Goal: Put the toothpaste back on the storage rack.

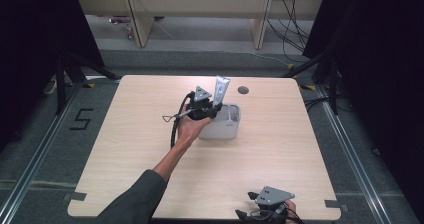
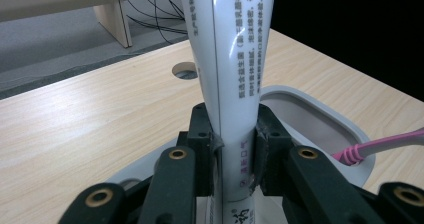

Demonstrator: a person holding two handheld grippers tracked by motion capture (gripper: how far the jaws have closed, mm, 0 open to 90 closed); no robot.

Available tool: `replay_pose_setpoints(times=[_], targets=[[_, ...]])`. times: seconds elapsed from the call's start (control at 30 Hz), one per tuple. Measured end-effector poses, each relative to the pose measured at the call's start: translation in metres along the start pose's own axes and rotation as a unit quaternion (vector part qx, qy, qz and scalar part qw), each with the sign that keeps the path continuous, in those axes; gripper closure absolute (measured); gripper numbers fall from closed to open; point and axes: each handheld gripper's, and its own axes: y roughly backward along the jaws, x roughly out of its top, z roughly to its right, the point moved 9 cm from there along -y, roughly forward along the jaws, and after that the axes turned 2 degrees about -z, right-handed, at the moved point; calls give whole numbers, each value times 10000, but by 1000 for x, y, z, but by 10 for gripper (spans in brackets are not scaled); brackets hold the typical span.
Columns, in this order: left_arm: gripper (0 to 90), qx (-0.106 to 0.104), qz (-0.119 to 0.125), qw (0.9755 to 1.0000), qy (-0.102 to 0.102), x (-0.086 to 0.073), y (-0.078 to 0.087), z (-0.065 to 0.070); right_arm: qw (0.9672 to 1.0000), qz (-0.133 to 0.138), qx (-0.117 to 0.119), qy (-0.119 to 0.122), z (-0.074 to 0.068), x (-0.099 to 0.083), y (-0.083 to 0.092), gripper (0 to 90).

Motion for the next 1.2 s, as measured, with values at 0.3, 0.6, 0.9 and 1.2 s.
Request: replay_pose_setpoints(times=[0.3, 0.6, 0.9, 1.2], targets=[[694, 101, -140, 9998, -86, -6, 0, -3, 10000, -39, 21, 4, 0, -1, 0, 306], [640, 222, -150, 9996, -20, -7, 3, -6, 10000, -49, -13, 19, 0, -1, 0, 305], [551, 226, 323, 9992, 0, 17, 16, -4, 10000, -94, 13, 11, -2, -2, -1, 304], [430, 238, 428, 9988, 31, 28, 26, 0, 9999, -105, 11, -1, -2, -2, -1, 304]])
